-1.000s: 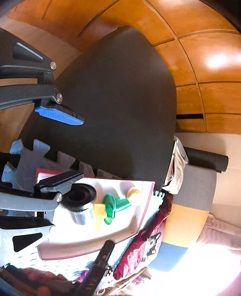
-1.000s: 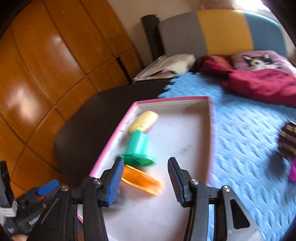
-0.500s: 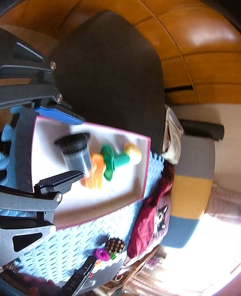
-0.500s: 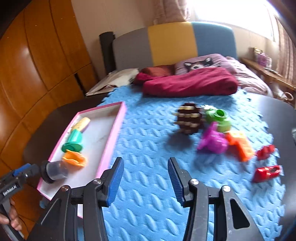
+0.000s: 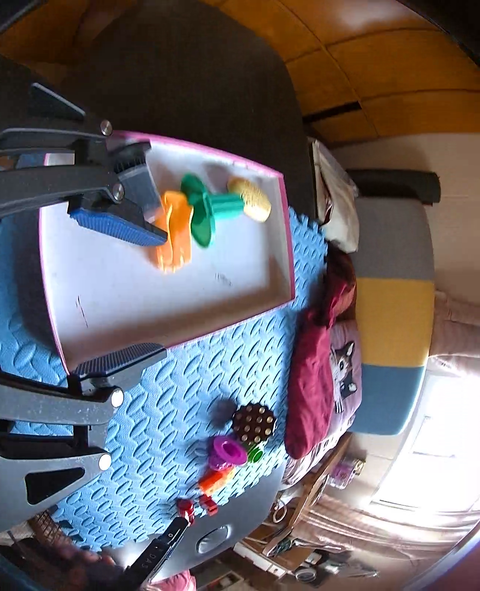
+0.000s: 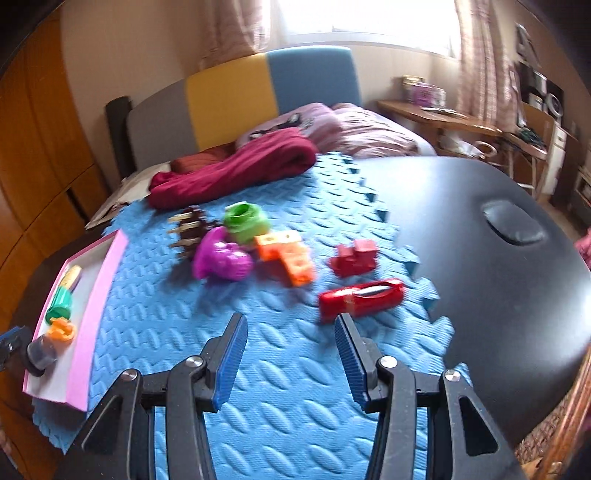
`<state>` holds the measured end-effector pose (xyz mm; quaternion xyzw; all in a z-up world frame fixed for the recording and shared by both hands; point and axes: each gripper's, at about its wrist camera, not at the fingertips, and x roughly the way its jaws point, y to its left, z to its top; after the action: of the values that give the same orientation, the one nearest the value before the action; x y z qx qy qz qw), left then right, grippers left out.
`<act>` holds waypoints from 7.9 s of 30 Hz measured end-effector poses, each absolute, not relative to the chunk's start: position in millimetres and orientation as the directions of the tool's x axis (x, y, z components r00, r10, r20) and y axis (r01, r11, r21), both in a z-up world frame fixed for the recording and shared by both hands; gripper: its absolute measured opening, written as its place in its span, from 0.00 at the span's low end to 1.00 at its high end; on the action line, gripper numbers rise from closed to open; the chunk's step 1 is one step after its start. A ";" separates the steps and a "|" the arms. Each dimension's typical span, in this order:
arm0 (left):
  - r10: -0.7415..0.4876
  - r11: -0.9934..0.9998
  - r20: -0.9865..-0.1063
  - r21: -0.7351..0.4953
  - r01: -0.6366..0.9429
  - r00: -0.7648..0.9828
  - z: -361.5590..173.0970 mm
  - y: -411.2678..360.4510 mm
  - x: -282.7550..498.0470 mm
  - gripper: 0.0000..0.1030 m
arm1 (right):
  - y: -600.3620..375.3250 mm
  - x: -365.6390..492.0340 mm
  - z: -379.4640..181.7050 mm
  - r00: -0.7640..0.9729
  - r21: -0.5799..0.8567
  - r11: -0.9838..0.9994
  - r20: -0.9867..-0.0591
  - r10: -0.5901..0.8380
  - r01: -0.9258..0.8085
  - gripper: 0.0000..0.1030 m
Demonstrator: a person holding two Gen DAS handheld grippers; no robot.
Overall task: Organize rigid objects
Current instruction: 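Move the right gripper to the red cylinder and grasp it, then grasp the brown spiky ball with the left gripper while the right gripper holds the red cylinder, then carry the brown spiky ball into the white box and release it with the left gripper, then carry the red cylinder into the white box and release it with the right gripper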
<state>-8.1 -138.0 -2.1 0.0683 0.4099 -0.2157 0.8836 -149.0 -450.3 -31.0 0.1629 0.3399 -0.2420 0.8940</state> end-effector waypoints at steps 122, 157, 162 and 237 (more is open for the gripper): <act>-0.477 0.797 -0.734 -0.130 0.590 0.483 -20.9 -266.7 48.1 0.64 | -451.2 -89.2 -77.9 0.592 -0.054 0.916 -0.747 -0.301 0.398 0.75; -0.443 0.884 -0.707 -0.240 0.401 0.552 3.3 -110.8 40.7 0.64 | -448.6 -89.3 -77.8 0.595 -0.066 0.915 -0.740 -0.312 0.398 0.75; -0.443 0.891 -0.707 -0.277 0.361 0.551 9.1 -92.4 77.9 0.64 | -449.1 -89.6 -78.0 0.596 -0.064 0.915 -0.741 -0.311 0.398 0.76; -0.162 0.986 -0.726 -0.099 0.132 0.669 -0.4 -25.2 15.6 0.77 | -447.6 -86.6 -75.7 0.564 -0.055 0.896 -0.760 -0.325 0.442 0.74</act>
<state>15.6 -25.2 -0.4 -0.0189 0.3990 -0.0803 0.9132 -86.6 -447.6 -75.7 0.0706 0.4135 -0.2174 0.8814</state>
